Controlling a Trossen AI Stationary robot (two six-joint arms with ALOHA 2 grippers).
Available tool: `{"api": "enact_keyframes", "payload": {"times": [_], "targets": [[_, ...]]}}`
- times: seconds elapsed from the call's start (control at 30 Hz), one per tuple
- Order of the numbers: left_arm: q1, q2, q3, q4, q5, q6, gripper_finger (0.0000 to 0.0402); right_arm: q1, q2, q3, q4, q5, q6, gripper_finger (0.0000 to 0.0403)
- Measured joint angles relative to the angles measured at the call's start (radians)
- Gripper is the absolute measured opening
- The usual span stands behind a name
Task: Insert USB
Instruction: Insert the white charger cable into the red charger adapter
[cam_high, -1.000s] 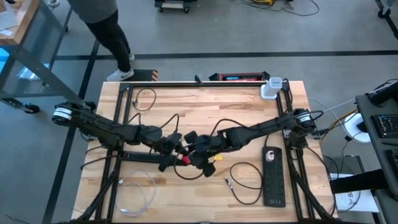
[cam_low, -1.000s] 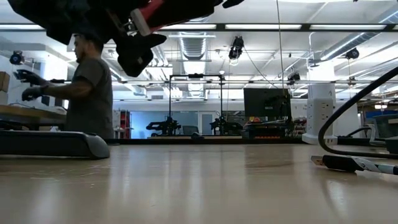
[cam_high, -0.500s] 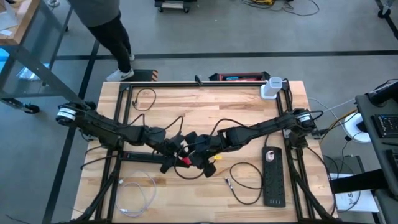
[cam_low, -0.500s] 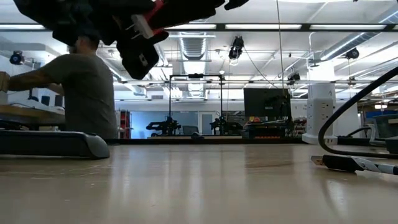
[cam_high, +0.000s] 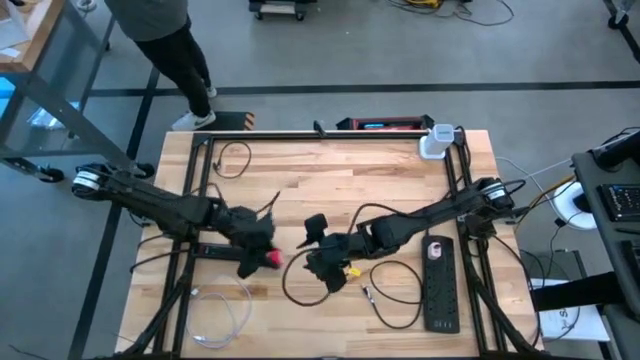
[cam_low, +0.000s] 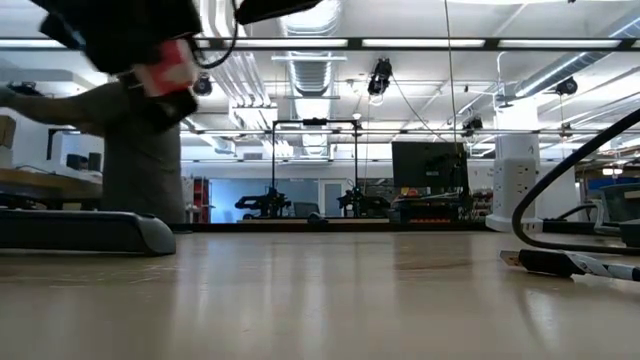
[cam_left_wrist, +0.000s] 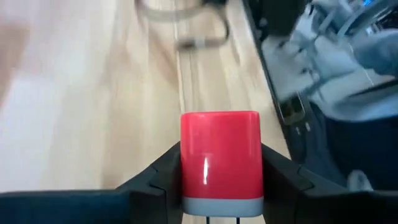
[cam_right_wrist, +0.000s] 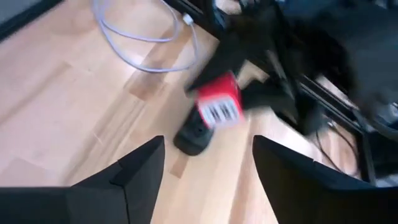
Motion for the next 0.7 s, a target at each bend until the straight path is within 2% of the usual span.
{"api": "enact_keyframes", "payload": {"times": [0.1, 0.23, 0.37, 0.5, 0.6, 0.7], "targets": [[-0.085, -0.014, -0.001, -0.178, 0.002, -0.14, 0.0136, 0.003, 0.004, 0.0, 0.005, 0.011, 0.033, 0.0241], [-0.248, 0.006, -0.001, -0.29, 0.004, -0.36, 0.0136, 0.007, 0.009, -0.011, 0.005, 0.007, 0.098, 0.0235], [-0.415, 0.058, -0.002, -0.3, -0.018, -0.561, 0.0136, 0.01, 0.01, -0.015, 0.004, 0.009, 0.142, 0.0224], [-0.534, 0.141, -0.002, -0.317, -0.092, -0.721, 0.0135, 0.024, 0.01, -0.015, 0.015, 0.009, 0.155, 0.0217], [-0.582, 0.234, -0.001, -0.294, -0.121, -0.776, 0.0135, 0.037, 0.01, -0.015, 0.018, 0.008, 0.175, 0.0215], [-0.6, 0.331, 0.021, -0.252, -0.136, -0.755, 0.0135, 0.055, 0.01, -0.015, 0.021, 0.02, 0.183, 0.0219]]}}
